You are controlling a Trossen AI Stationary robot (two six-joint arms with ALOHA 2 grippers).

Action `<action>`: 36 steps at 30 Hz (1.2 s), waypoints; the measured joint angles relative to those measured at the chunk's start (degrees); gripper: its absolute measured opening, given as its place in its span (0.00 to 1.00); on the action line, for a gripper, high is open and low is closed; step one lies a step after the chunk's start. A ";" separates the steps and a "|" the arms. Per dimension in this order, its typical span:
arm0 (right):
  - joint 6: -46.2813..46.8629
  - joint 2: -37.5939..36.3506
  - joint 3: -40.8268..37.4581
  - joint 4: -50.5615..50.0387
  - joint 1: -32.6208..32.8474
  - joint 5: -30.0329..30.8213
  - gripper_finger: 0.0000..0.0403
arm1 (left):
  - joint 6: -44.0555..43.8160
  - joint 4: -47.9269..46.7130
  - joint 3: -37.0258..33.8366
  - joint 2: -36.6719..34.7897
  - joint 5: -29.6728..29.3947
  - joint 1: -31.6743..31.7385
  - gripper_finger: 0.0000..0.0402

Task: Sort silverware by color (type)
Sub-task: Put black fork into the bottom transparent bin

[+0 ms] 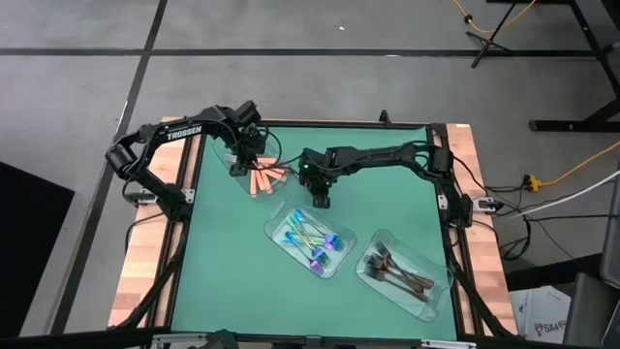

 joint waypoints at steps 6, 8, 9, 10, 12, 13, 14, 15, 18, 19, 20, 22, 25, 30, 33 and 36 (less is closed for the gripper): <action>0.80 0.10 0.02 -0.12 0.08 2.66 0.26 | -0.87 0.00 -0.02 0.00 0.01 -0.02 0.28; 2.04 0.09 0.46 -0.86 0.11 3.87 0.26 | -0.88 0.00 -0.02 0.00 -0.01 -0.02 0.28; 2.54 0.10 0.65 -1.23 0.12 4.49 0.26 | -0.86 0.02 -0.02 0.00 0.01 -0.02 0.28; 2.99 0.12 0.87 -1.56 0.10 4.98 0.26 | -0.86 0.02 -0.02 0.00 0.01 -0.02 0.28; 3.21 0.15 1.24 -2.42 0.00 6.00 0.26 | -0.86 0.00 -0.02 0.00 0.01 -0.02 0.28; 3.20 0.15 1.49 -3.04 -0.05 6.31 0.26 | -0.86 0.02 -0.02 0.00 0.01 -0.02 0.28; 3.23 0.19 1.82 -3.88 -0.09 6.66 0.26 | -0.87 0.00 -0.02 0.00 0.01 -0.01 0.28; 3.23 0.23 2.18 -4.80 -0.09 7.33 0.26 | -0.86 0.02 -0.02 0.00 -0.02 -0.02 0.28; 3.20 0.23 2.95 -7.72 -0.07 10.46 0.26 | -0.86 0.00 -0.02 0.00 0.01 -0.02 0.28; 3.19 0.24 3.05 -8.52 -0.08 11.59 0.26 | -0.86 0.00 -0.02 0.00 -0.02 -0.01 0.28; 3.19 0.26 3.09 -9.14 -0.25 12.62 0.26 | -0.86 0.02 -0.02 0.00 -0.01 -0.02 0.28; 3.43 0.26 3.15 -10.41 -0.66 13.48 0.26 | -0.86 0.00 -0.02 0.00 0.01 -0.02 0.28; 4.87 0.24 3.17 -12.22 -1.61 13.19 0.26 | -0.87 0.00 -0.02 0.00 -0.01 -0.01 0.28; 5.94 -0.80 3.04 -13.28 -2.43 11.80 0.26 | -0.87 -0.02 -0.02 0.00 0.00 -0.02 0.28; 5.96 -2.49 3.02 -13.26 -2.76 11.64 0.26 | -0.88 0.00 -0.02 0.00 -0.01 -0.02 0.28; 6.10 -3.69 3.08 -12.79 -3.52 11.25 0.26 | -0.91 0.00 -0.02 0.00 0.01 -0.02 0.28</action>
